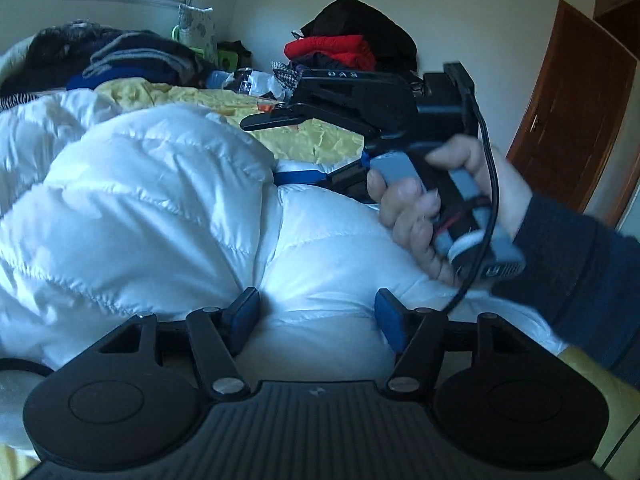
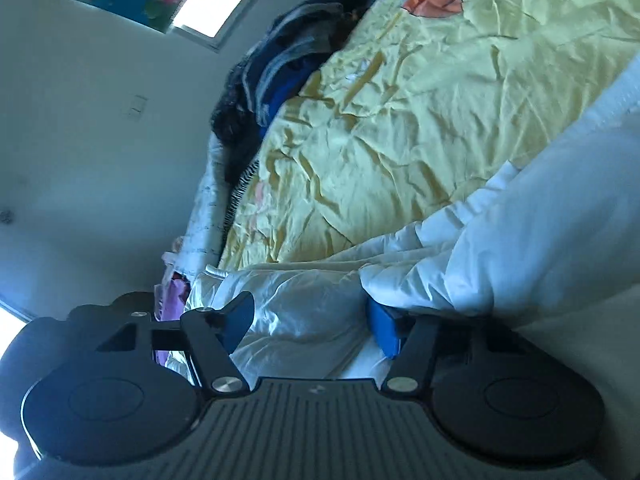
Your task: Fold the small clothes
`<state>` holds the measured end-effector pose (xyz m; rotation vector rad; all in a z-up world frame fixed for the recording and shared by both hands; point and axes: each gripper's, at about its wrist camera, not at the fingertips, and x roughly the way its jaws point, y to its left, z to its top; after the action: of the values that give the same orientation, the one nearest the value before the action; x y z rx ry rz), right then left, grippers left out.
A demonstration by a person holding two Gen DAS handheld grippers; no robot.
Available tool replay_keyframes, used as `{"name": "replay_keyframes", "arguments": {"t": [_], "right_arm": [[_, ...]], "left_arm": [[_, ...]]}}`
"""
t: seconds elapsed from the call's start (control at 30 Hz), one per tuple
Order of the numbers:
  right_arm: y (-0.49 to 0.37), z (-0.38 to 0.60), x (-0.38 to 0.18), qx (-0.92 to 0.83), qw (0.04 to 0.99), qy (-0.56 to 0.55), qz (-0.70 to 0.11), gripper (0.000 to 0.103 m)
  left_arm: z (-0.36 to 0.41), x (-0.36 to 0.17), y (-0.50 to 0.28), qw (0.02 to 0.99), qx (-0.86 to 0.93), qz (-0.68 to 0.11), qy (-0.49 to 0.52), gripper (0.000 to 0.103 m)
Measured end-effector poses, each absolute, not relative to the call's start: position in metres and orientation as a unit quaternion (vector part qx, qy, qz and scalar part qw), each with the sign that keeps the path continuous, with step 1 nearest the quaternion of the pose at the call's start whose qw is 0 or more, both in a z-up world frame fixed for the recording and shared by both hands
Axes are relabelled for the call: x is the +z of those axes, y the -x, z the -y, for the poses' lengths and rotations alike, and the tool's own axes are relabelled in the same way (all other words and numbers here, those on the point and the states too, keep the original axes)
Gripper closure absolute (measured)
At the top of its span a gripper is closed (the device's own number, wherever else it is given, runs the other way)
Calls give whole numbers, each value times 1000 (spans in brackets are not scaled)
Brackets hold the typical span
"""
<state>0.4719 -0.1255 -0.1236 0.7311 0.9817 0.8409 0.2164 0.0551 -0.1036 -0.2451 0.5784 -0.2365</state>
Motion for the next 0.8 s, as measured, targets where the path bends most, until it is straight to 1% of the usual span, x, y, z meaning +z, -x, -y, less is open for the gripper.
{"name": "replay_keyframes", "arguments": {"t": [0.1,0.13,0.23,0.27,0.3,0.33,0.37,0.4,0.43,0.6,0.7,0.8], "right_arm": [[-471,128,-133,383,744,-334,-433,54],[-470,130,-136,381,744,-340,-431,57],[-462,138,-128,368,748,-346,-431,57],[-456,140,-120,356,756,-341,-431,54],[-450,143,-112,348,763,-338,-426,48],[-441,148,-103,348,770,-336,-417,39],[-433,152,-94,353,776,-330,-405,34],[-425,156,-85,359,783,-321,-393,28],[-418,160,-78,365,789,-310,-385,25],[-413,158,-68,351,809,-251,-398,25],[-427,146,-82,324,826,-212,-411,24],[-439,133,-100,319,842,-174,-398,24]], "left_arm": [[-55,-106,-218,945,-116,-283,115,39],[-55,-106,-218,945,-116,-283,113,39],[-55,-104,-214,947,-115,-278,108,39],[-57,-105,-215,947,-115,-278,111,39],[-58,-105,-215,947,-115,-277,113,39],[-57,-105,-215,947,-115,-276,114,39],[-56,-105,-218,948,-115,-275,114,39],[-55,-105,-216,948,-114,-275,113,39],[-54,-104,-214,948,-113,-274,111,39],[-50,-104,-210,949,-110,-274,107,39],[-50,-104,-210,950,-110,-273,107,39],[-51,-104,-209,950,-110,-272,110,39]]}}
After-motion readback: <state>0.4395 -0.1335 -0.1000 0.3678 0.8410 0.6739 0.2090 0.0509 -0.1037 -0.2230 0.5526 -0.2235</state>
